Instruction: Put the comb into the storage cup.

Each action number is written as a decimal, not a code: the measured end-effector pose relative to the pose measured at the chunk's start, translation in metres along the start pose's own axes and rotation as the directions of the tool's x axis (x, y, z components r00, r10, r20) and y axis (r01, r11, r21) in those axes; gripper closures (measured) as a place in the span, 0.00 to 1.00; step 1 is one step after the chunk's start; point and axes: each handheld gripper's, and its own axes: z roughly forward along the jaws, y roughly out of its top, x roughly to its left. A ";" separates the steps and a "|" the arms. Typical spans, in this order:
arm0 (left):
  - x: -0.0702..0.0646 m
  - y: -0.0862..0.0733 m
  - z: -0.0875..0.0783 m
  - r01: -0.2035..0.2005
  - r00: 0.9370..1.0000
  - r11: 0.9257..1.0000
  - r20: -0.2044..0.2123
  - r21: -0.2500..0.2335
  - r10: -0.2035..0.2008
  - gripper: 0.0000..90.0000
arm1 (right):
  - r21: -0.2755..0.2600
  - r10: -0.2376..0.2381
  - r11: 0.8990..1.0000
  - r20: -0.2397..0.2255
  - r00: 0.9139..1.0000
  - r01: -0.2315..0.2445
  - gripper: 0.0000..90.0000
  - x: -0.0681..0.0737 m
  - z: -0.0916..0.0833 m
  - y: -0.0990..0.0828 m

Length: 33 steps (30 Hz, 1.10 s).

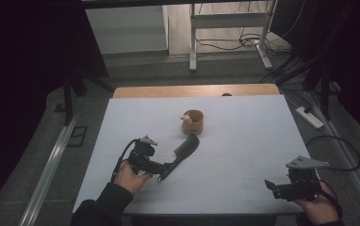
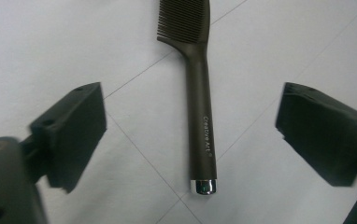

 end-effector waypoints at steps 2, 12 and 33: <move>-0.001 0.001 0.000 -0.008 1.000 1.000 -0.005 0.004 0.008 0.03 | 0.001 -0.001 1.000 0.001 1.000 0.001 0.02 0.000 0.000 0.000; -0.009 0.008 0.006 -0.056 0.998 0.998 0.000 0.004 0.056 0.00 | 0.003 -0.002 1.000 0.001 1.000 0.002 0.02 0.000 0.000 0.000; -0.014 0.029 0.030 -0.097 0.995 0.993 -0.015 0.064 0.098 0.00 | 0.015 -0.007 1.000 0.000 1.000 0.007 0.02 0.001 0.001 0.000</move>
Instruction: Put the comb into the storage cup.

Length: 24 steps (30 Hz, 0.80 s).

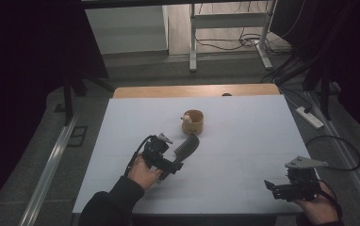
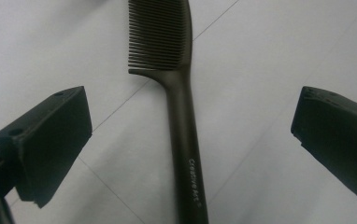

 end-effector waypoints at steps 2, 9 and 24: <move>0.001 0.001 0.007 -0.003 1.000 1.000 -0.011 0.020 0.003 0.00 | 0.001 -0.001 1.000 0.000 1.000 0.001 0.02 0.000 0.000 0.000; 0.001 0.000 0.022 -0.010 0.999 0.998 -0.034 0.069 0.012 0.00 | 0.003 -0.003 1.000 0.000 1.000 0.003 0.02 0.000 0.000 0.000; -0.006 -0.004 0.047 -0.044 0.994 0.983 -0.092 0.177 0.061 0.00 | 0.007 -0.004 1.000 -0.002 1.000 0.004 0.02 0.001 0.000 0.000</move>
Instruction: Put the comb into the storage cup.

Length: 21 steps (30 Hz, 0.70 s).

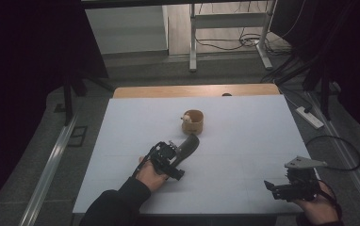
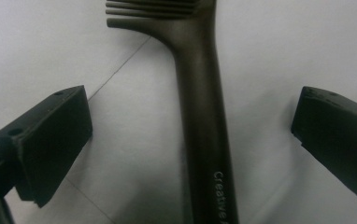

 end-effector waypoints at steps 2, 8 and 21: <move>0.000 0.000 0.000 0.006 1.000 1.000 0.001 0.000 -0.006 0.00 | 0.001 0.000 1.000 0.001 1.000 0.000 0.02 0.000 0.000 0.000; 0.000 0.000 0.000 0.002 1.000 1.000 0.000 0.005 -0.002 0.00 | 0.004 -0.002 1.000 0.000 1.000 0.002 0.02 0.000 0.000 0.000; -0.001 -0.001 -0.014 0.001 1.000 1.000 0.000 -0.004 -0.001 0.60 | 0.008 -0.005 1.000 0.001 1.000 0.005 0.02 0.000 0.001 0.000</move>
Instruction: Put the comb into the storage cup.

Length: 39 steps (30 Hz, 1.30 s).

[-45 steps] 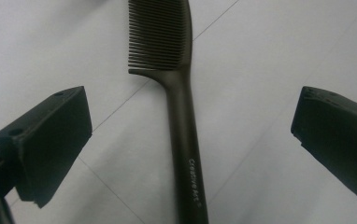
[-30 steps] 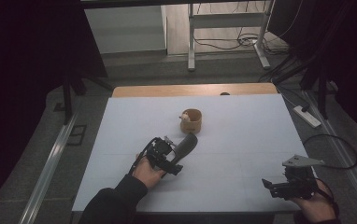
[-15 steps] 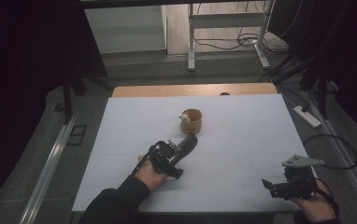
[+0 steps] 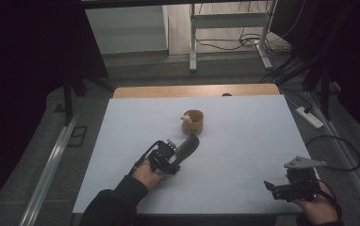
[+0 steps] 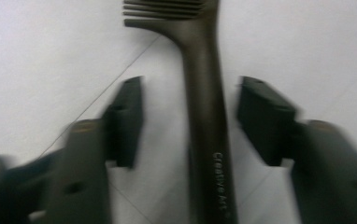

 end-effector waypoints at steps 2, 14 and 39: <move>-0.005 0.001 -0.001 -0.017 1.000 1.000 0.002 -0.001 0.017 0.71 | 0.002 0.000 1.000 0.000 1.000 0.000 0.02 0.000 0.000 0.000; -0.002 0.001 -0.001 0.027 0.999 1.000 0.035 0.000 -0.027 0.80 | 0.005 -0.002 1.000 0.001 1.000 0.002 0.02 0.000 0.000 0.000; 0.000 -0.008 -0.019 0.048 0.991 0.993 0.133 -0.110 -0.033 0.80 | 0.001 -0.006 1.000 0.000 1.000 0.006 0.02 0.000 0.000 0.000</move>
